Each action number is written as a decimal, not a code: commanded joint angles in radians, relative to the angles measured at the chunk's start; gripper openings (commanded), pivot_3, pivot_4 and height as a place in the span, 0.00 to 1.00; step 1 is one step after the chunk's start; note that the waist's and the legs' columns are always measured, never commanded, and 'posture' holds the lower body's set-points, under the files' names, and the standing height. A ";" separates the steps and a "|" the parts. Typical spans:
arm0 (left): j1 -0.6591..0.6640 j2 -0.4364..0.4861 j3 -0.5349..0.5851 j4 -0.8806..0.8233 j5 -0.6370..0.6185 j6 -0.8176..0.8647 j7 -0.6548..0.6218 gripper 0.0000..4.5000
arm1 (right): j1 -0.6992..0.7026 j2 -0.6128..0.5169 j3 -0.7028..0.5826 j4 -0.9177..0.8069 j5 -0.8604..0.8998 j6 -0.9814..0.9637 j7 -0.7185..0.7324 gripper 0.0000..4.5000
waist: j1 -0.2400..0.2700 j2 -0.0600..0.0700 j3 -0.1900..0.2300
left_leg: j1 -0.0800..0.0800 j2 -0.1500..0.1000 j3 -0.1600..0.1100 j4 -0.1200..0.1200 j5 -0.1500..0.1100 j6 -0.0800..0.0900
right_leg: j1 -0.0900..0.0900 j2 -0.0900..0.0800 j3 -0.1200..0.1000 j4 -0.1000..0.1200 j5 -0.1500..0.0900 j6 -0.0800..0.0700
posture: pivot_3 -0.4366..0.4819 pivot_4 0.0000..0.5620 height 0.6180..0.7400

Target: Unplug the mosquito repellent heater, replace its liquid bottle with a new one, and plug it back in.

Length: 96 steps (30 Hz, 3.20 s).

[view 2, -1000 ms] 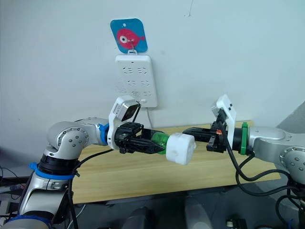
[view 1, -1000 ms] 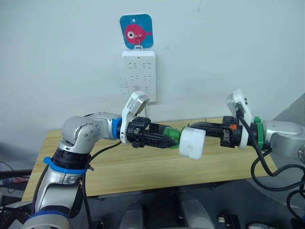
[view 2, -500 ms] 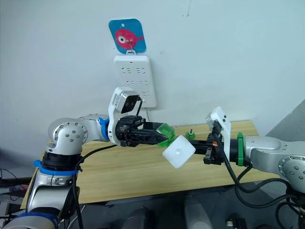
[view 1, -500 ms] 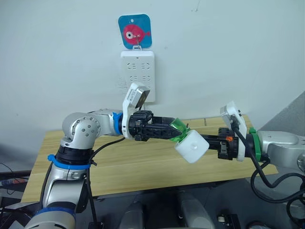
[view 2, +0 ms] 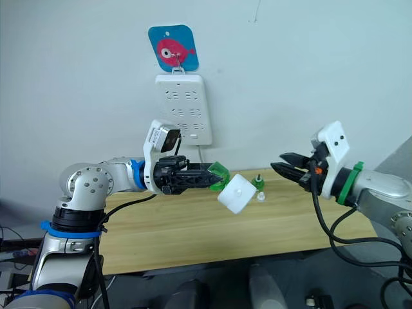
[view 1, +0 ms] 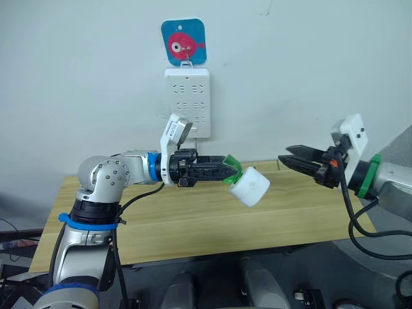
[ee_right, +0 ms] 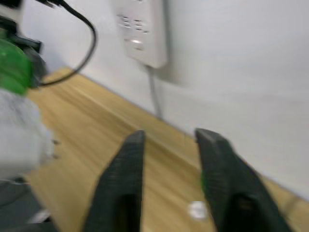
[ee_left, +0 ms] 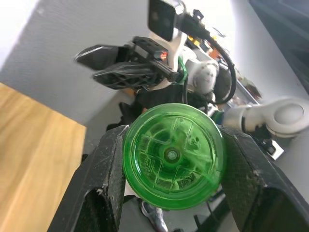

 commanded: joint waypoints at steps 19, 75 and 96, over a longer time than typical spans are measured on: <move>-0.036 -0.038 0.041 0.040 0.013 -0.030 0.008 0.52 | 0.084 0.168 0.169 -0.272 -0.438 -0.277 0.145 1.00 | -0.003 -0.001 -0.002 | 0.003 0.000 -0.002 0.000 0.000 0.000 | 0.003 0.000 0.000 0.000 0.000 0.000 | 0.25 0.25 0.92; -0.094 0.173 -0.181 -0.002 0.268 -0.228 -0.306 1.00 | -0.140 0.123 0.262 -0.112 -0.525 -0.318 0.402 0.66 | -0.005 -0.002 -0.007 | 0.004 0.000 -0.002 0.000 0.000 0.000 | 0.004 0.000 -0.001 -0.001 0.000 0.000 | 0.25 0.25 0.92; -0.068 0.067 -0.161 -0.009 0.287 -0.233 -0.217 0.92 | -0.292 0.109 0.320 -0.068 -0.564 -0.297 0.513 0.66 | -0.006 -0.002 -0.007 | 0.003 0.000 -0.003 0.000 0.000 0.000 | 0.004 -0.001 -0.001 0.000 0.000 0.000 | 0.25 0.25 0.92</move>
